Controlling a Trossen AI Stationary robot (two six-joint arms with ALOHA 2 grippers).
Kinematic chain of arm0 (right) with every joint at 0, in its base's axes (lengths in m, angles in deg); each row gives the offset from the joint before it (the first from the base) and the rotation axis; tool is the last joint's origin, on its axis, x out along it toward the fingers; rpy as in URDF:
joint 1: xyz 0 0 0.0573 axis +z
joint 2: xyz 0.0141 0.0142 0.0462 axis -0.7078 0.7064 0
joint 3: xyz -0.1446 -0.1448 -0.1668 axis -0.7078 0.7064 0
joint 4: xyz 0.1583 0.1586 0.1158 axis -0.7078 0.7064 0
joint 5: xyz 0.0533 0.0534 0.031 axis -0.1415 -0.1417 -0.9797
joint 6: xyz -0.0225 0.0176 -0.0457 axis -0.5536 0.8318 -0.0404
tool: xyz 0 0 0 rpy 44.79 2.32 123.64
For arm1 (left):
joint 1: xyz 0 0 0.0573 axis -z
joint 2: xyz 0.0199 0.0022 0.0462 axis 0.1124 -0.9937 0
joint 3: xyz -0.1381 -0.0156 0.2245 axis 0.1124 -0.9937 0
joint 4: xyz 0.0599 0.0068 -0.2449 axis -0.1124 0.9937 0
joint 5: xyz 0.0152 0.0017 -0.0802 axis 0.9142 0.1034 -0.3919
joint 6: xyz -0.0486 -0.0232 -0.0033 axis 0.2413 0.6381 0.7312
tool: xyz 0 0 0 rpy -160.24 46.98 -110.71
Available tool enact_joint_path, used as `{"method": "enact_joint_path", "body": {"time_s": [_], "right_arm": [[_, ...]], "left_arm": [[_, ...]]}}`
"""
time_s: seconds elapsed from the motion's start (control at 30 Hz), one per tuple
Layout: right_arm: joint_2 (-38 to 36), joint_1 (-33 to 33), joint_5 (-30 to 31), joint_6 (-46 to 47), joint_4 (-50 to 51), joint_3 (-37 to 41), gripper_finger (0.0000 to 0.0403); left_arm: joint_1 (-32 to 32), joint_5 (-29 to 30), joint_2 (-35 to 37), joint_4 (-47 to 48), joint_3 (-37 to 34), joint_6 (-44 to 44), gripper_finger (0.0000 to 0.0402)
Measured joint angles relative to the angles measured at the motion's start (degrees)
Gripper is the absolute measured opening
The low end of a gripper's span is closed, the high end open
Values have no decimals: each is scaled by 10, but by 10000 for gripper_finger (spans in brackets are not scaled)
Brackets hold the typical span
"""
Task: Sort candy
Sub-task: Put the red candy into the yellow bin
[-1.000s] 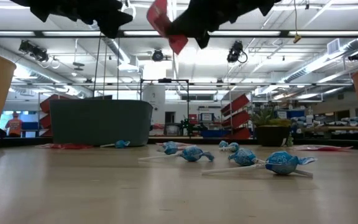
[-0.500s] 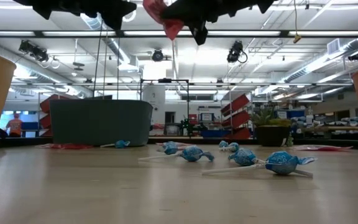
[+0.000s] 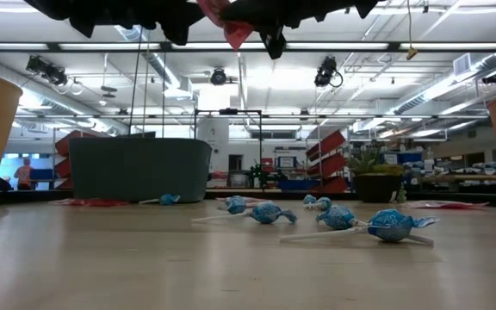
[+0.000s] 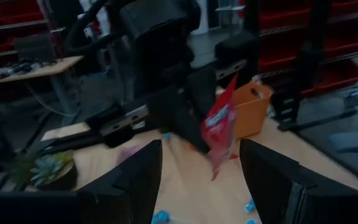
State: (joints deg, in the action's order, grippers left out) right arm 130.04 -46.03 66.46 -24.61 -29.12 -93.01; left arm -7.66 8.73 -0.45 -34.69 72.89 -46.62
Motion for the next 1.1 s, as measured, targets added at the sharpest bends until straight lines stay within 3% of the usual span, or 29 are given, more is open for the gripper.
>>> {"method": "enact_joint_path", "body": {"time_s": [0.67,0.87,1.1], "right_arm": [[0,-15,3,-15,-19,0,6],[0,-15,4,-20,-19,0,6],[0,-15,4,-26,-20,0,9]], "left_arm": [[6,-17,-56,-88,0,45,211],[7,-17,-57,-84,0,46,149],[7,-17,-58,-83,0,46,23]]}}
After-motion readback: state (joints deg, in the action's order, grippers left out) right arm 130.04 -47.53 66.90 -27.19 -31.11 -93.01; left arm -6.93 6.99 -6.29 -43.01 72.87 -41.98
